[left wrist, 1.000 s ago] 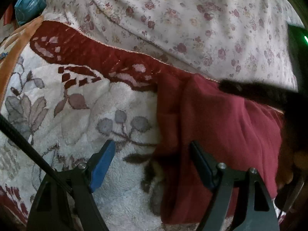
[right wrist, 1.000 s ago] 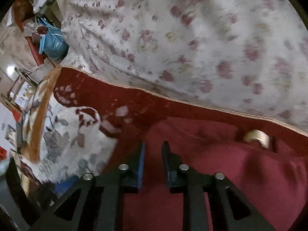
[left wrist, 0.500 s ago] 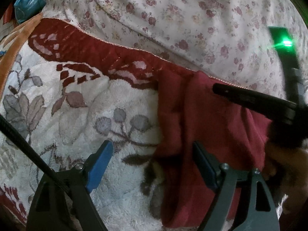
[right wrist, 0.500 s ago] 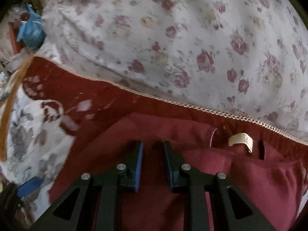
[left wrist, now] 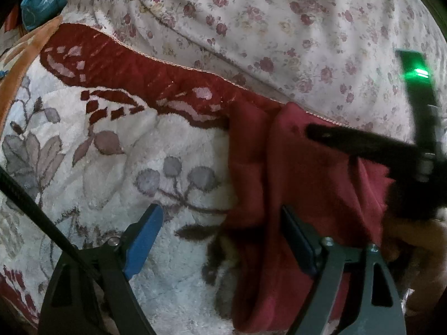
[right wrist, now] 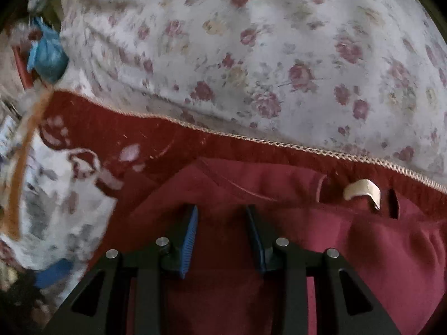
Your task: Fold small clothes
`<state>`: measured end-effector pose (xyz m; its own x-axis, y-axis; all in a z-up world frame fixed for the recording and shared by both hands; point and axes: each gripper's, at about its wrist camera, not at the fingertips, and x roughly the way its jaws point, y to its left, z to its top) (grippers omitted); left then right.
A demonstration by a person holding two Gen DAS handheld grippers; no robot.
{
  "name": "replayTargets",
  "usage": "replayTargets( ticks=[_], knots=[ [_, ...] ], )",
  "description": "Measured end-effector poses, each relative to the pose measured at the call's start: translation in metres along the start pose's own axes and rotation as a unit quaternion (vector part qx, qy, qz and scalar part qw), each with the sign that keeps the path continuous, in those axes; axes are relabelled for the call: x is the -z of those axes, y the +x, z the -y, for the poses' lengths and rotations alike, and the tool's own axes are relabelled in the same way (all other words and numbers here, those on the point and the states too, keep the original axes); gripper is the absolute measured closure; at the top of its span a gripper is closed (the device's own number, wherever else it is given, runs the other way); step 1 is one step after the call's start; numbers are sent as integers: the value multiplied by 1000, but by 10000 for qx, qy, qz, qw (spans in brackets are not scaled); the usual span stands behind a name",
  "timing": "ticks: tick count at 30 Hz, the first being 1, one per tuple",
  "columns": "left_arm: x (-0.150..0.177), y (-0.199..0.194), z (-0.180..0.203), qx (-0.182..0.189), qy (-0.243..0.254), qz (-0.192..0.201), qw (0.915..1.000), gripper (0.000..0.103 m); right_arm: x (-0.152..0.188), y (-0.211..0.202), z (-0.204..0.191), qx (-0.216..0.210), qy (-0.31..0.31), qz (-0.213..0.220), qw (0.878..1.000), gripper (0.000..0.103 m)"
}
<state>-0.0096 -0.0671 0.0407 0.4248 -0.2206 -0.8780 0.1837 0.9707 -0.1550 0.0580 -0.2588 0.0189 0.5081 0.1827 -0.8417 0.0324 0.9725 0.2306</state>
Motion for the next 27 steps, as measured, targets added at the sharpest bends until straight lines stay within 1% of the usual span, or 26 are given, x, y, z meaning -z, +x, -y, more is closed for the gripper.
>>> replayTargets(
  ticks=[1, 2, 6, 8, 9, 10, 12, 13, 16, 18, 19, 22, 24, 25, 26, 27],
  knots=[
    [0, 0, 0, -1, -5, -1, 10000, 18, 2, -8, 5, -36, 41, 56, 10000, 64],
    [0, -1, 0, 1, -20, 4, 10000, 18, 7, -19, 11, 37, 24, 121, 9999, 63],
    [0, -4, 1, -22, -20, 56, 10000, 18, 28, -48, 41, 623, -5, 298, 9976, 61],
    [0, -5, 3, -43, 5, 87, 10000, 18, 34, -41, 61, 915, 113, 151, 9956, 61],
    [0, -5, 3, -53, 10, 90, 9999, 18, 34, -36, 69, 995, 199, 68, 9948, 61],
    [-1, -5, 3, -57, 12, 93, 9999, 18, 34, -26, 77, 982, 314, 38, 9947, 61],
    [-1, -5, 3, -67, 15, 97, 9999, 18, 31, -19, 81, 988, 297, 155, 9945, 61],
    [-1, -5, 3, -65, 14, 93, 9999, 18, 27, -16, 80, 1030, 290, 141, 9942, 61],
    [0, -5, 4, -74, 28, 83, 9999, 18, 25, -23, 78, 1021, 287, 187, 9942, 61],
    [-1, -7, 5, -70, 42, 99, 9999, 18, 32, -34, 79, 904, 280, 295, 9951, 61],
    [-1, -7, 5, -68, 48, 105, 9999, 18, 37, -39, 80, 888, 256, 325, 9952, 59],
    [-1, -9, 5, -26, 23, 133, 9999, 18, 49, -39, 84, 844, 177, 420, 9954, 58],
    [0, -10, 6, -64, 71, 167, 9998, 18, 48, -37, 84, 878, 177, 434, 9950, 55],
    [0, -10, 6, -86, 82, 178, 9998, 18, 48, -33, 81, 892, 129, 416, 9951, 50],
    [1, -10, 7, -106, 91, 190, 9997, 18, 47, -30, 79, 895, 78, 391, 9952, 47],
    [1, -11, 7, -123, 112, 204, 9997, 18, 46, -29, 76, 916, 41, 372, 9951, 46]
  ],
)
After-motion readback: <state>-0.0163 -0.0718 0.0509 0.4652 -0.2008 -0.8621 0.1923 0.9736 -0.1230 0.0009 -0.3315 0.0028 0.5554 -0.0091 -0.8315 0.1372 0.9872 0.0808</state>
